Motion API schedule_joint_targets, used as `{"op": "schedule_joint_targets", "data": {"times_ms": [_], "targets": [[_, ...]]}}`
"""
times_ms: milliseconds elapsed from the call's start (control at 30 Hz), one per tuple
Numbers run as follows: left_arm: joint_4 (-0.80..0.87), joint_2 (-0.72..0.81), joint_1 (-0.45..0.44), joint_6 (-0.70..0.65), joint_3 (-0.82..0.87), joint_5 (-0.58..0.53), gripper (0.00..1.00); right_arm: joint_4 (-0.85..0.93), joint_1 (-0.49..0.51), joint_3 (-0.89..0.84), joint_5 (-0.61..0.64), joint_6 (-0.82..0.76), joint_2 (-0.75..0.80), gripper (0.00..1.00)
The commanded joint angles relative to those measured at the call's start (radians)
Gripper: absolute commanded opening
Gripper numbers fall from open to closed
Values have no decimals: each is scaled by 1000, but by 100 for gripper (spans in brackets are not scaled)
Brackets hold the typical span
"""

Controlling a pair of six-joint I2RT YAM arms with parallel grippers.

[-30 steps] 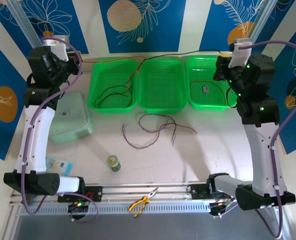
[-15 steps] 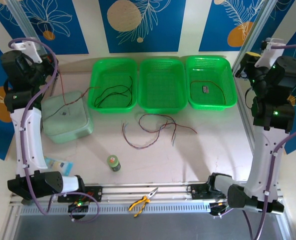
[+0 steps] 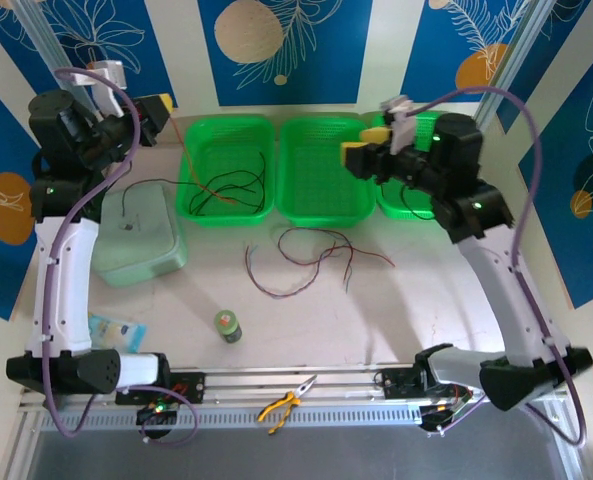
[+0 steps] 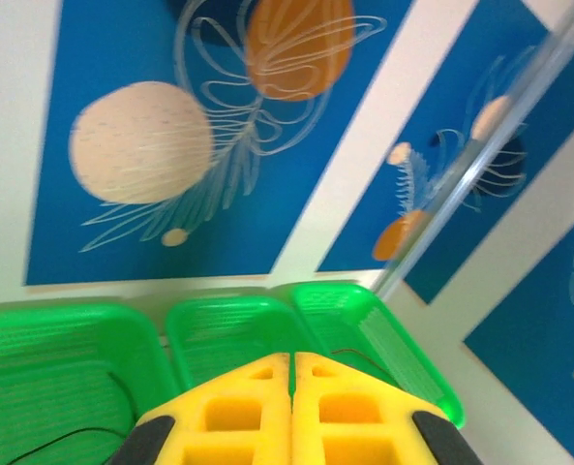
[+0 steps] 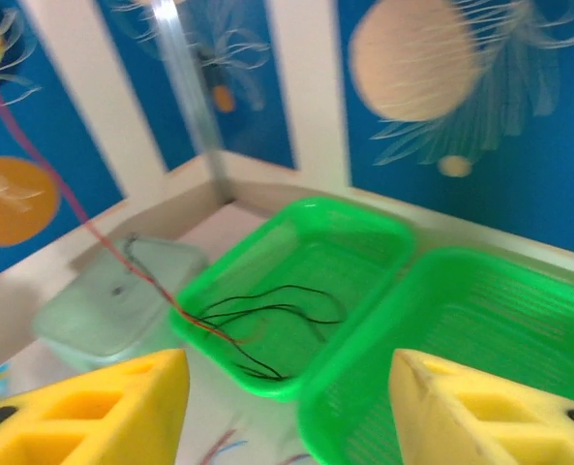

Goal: Untangle the cables

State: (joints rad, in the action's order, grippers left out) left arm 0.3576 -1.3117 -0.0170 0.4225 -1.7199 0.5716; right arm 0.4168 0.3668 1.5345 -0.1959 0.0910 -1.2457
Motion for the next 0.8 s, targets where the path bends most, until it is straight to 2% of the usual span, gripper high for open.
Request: {"op": "schedule_joint_targets", "data": {"times_ms": [0,233,533,667,767], "targets": [[-43,-6,-58,23,-27,17,0,-214,110,1,-117,-50,-87,63],[-58,-23,-150,48,-40,3,0,-378,222,237,-300,-65,-394,65],[-66,-14,-200,55,-30,-14,0,-302,314,649,-391,42,-709,63],[-60,-11,-203,53,-30,-16,0,-208,326,843,-442,74,-831,53],[-54,-9,-202,46,-29,-15,0,-141,333,955,-452,75,-889,30]]}}
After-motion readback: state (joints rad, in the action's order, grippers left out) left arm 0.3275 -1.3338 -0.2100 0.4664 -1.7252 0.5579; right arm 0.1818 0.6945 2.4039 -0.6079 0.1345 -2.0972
